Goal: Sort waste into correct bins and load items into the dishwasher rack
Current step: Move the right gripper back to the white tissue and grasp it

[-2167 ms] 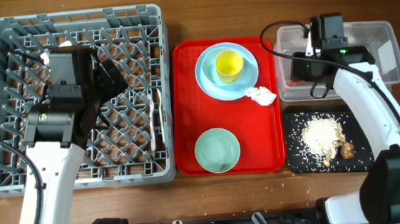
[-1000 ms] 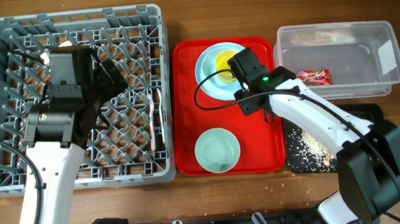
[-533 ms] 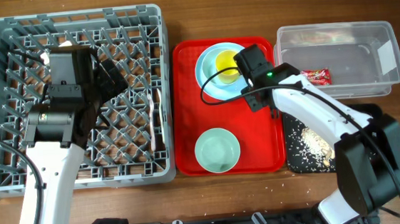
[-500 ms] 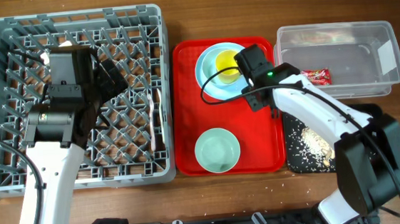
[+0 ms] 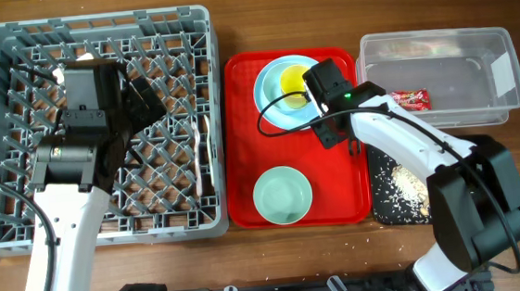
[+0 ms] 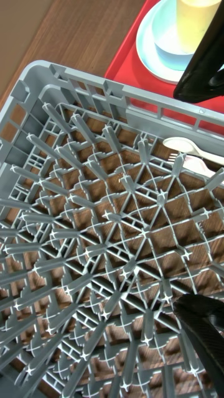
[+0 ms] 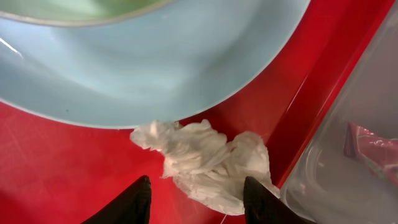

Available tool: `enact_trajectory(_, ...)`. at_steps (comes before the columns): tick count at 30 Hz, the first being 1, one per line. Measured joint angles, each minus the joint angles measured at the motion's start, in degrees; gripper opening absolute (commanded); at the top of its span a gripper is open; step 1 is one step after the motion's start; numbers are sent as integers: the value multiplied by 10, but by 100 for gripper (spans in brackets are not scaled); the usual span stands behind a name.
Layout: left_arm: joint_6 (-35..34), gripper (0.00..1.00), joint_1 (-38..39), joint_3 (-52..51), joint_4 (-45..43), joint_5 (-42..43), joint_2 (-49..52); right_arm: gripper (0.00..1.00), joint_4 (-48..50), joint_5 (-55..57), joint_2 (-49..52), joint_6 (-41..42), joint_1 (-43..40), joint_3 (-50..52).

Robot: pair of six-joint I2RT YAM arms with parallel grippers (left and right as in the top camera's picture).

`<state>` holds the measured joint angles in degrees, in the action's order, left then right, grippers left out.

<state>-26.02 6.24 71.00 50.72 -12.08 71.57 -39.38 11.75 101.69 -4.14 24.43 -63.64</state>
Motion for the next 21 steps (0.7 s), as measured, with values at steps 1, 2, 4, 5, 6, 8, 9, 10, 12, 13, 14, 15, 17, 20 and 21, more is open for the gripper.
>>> enact_trajectory(1,0,100,0,0,0,0,0,50,0,0,0,-5,0,0)
enact_trajectory(2,0,100,0,0,0,0,0,50,0,0,0,-7,0,0)
enact_trajectory(4,0,100,0,0,0,0,0,50,0,1,0,-11,0,0)
enact_trajectory(5,0,100,0,0,0,0,0,49,2,3,0,-12,0,0)
enact_trajectory(6,0,100,0,0,0,0,0,48,5,3,0,-12,-1,0)
enact_trajectory(8,0,100,0,0,0,0,0,48,8,3,0,-12,-9,0)
enact_trajectory(9,0,100,0,0,0,0,0,47,9,3,0,-12,-14,0)
enact_trajectory(10,0,100,0,0,0,0,0,46,9,4,0,-12,-17,0)
enact_trajectory(12,0,100,0,0,0,0,0,46,9,3,0,-14,-19,2)
enact_trajectory(13,0,100,0,0,0,0,0,46,11,3,0,-14,-19,6)
enact_trajectory(14,0,100,0,0,0,0,0,47,18,3,0,-14,-19,15)
enact_trajectory(15,0,100,0,0,0,0,0,47,33,3,0,-14,-19,30)
enact_trajectory(17,0,100,0,0,0,0,0,34,74,3,1,-14,-19,66)
enact_trajectory(20,0,100,0,0,0,0,0,4,85,8,1,-19,-19,73)
enact_trajectory(21,0,100,0,0,0,0,0,4,84,11,1,-20,-20,73)
